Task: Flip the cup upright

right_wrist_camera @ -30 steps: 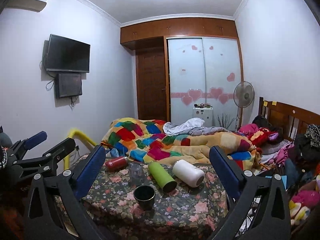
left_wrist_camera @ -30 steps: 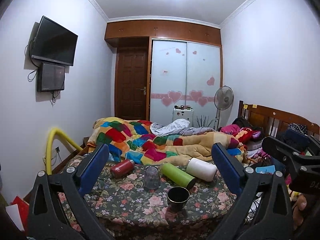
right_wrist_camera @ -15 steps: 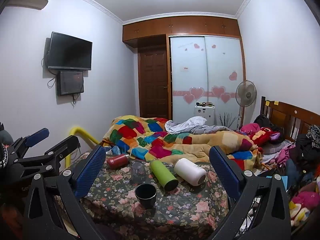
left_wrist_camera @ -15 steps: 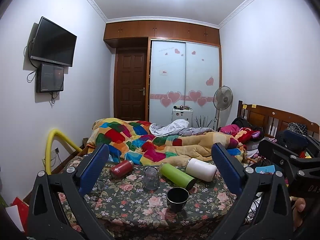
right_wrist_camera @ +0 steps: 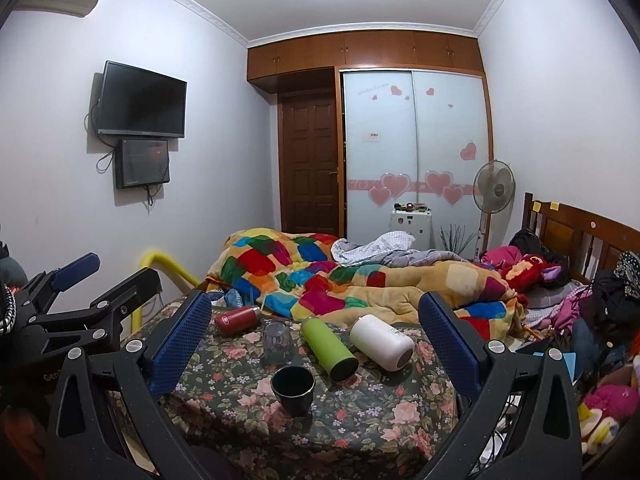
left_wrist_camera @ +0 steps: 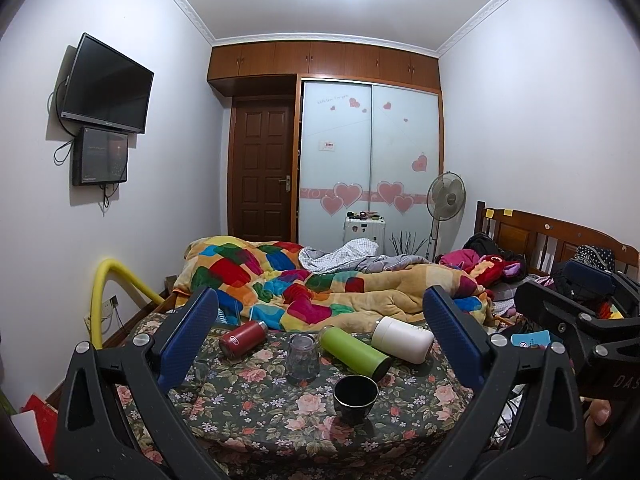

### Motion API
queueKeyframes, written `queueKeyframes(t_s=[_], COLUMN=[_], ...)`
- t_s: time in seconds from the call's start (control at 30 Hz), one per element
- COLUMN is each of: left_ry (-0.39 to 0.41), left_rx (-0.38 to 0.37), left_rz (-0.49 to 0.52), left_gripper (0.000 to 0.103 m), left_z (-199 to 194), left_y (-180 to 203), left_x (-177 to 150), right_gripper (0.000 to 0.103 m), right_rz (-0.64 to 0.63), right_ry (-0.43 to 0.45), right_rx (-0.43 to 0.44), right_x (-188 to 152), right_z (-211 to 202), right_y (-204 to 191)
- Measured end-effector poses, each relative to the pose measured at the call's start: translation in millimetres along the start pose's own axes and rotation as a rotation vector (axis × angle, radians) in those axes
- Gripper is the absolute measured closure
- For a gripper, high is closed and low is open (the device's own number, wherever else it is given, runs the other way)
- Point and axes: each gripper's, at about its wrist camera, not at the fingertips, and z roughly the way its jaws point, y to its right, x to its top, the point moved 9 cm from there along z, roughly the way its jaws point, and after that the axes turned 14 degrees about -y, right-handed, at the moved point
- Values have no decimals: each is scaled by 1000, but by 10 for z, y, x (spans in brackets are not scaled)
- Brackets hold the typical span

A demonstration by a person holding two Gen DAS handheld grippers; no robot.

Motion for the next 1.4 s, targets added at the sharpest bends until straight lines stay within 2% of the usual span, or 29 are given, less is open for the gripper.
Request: queueKeyframes(t_s=[0.67, 1.4], left_ry=[-2, -23], left_rx=[-4, -42], left_rz=[3, 1], left_gripper=[0, 0], left_z=[23, 147], left_y=[-5, 13], left_x=[-15, -110], right_gripper=[0, 0], right_rz=[2, -3], right_ry=[-5, -17], right_rx=[4, -4], right_x=[4, -60], right_z=[9, 25], right_y=[-5, -25])
